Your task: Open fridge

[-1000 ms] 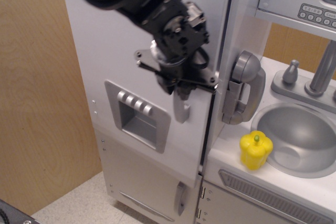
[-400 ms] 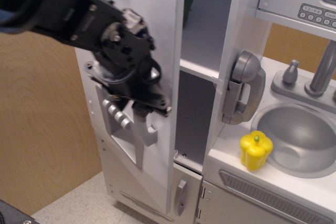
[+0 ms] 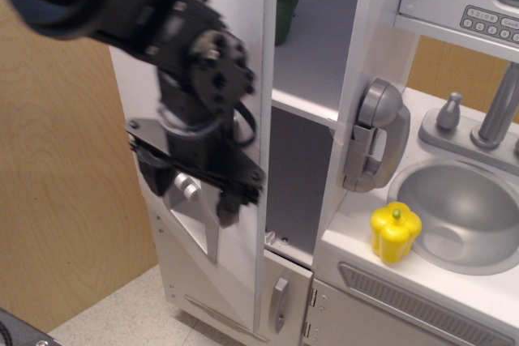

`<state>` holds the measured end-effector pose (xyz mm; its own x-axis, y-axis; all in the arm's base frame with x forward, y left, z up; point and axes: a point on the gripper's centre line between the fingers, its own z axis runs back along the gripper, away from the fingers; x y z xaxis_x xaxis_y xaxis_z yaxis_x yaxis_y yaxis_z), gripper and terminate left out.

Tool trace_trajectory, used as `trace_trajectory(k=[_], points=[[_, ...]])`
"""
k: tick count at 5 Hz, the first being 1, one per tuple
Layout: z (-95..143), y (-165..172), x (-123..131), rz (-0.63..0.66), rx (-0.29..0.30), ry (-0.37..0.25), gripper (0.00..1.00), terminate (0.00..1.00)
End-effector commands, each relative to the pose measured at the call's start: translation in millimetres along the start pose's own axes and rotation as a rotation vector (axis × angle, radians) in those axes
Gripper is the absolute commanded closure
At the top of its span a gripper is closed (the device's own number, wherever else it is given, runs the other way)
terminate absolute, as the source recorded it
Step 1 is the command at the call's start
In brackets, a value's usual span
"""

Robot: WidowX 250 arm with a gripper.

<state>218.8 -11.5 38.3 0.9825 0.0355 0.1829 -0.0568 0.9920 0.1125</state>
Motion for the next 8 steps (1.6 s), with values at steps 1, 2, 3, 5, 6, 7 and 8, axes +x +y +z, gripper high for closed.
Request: trace_trajectory(k=[1,2,3,5,6,7,8], points=[[16,-41,2,-0.068,-0.02,-0.021,0.0,0.0],[20,-64,9,-0.137,-0.056,-0.023,0.0,0.0],[17,-89,22,-0.188,-0.049,-0.042,0.0,0.0],[13,-103,61,-0.169,-0.086,-0.028,0.0,0.0],[16,-88,71,-0.143,-0.081,-0.054,0.0,0.0],[14,-61,72,-0.062,-0.032,-0.063,0.0,0.0],[16,-41,65,-0.036,-0.007,-0.051,0.0,0.0]])
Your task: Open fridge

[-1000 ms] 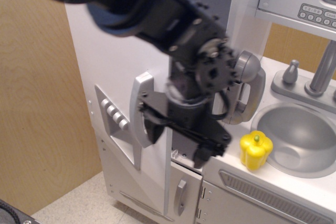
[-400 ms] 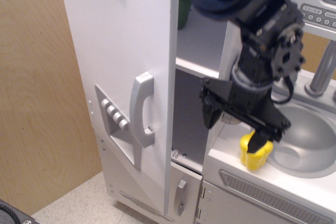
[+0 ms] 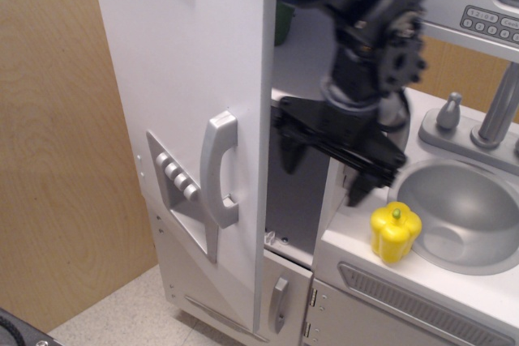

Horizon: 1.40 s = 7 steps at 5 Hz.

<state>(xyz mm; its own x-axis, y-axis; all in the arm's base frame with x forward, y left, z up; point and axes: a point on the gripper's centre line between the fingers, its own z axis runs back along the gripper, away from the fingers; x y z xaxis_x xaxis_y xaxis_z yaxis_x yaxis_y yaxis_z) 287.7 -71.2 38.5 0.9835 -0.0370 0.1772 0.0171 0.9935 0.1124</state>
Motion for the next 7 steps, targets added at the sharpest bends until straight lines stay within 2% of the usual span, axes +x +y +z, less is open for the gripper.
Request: trace_trajectory(k=[1,3,4,5,6,7], points=[[24,33,-22,0.021,0.021,-0.043,0.0,0.0],[22,69,-65,-0.009,0.047,-0.02,0.0,0.0],[13,96,-85,-0.02,0.083,-0.014,0.0,0.0],[3,121,-89,0.002,0.12,-0.019,0.0,0.0],[-6,145,-77,0.065,0.166,-0.047,0.0,0.0],[-14,169,-55,0.128,0.172,-0.081,0.0,0.0]])
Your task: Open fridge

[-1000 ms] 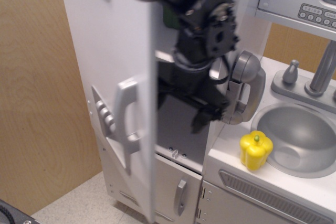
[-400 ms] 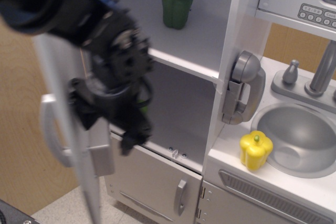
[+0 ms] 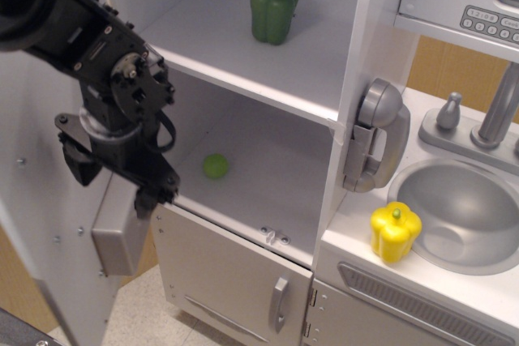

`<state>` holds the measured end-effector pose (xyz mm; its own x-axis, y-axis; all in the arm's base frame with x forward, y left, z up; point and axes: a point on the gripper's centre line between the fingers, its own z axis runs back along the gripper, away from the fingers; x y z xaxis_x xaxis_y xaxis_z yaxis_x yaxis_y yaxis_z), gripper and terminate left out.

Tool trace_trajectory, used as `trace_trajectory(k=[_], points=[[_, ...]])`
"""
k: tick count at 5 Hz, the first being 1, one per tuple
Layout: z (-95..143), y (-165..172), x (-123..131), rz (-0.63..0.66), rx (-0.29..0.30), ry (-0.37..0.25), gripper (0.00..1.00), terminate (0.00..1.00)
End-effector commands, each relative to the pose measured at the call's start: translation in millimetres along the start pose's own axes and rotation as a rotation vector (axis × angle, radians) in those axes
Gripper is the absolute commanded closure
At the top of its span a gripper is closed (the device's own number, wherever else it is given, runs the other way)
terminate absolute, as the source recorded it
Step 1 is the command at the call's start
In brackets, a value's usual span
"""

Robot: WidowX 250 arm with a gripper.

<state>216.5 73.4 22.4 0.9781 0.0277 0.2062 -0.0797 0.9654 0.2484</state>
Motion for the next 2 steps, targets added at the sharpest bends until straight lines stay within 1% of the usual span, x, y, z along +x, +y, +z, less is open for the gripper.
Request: trace_trajectory(k=[1,2], points=[[-7,49,48,0.134,0.053,-0.126,0.0,0.0],[-5,67,59,0.213,0.073,-0.122,0.0,1.0]])
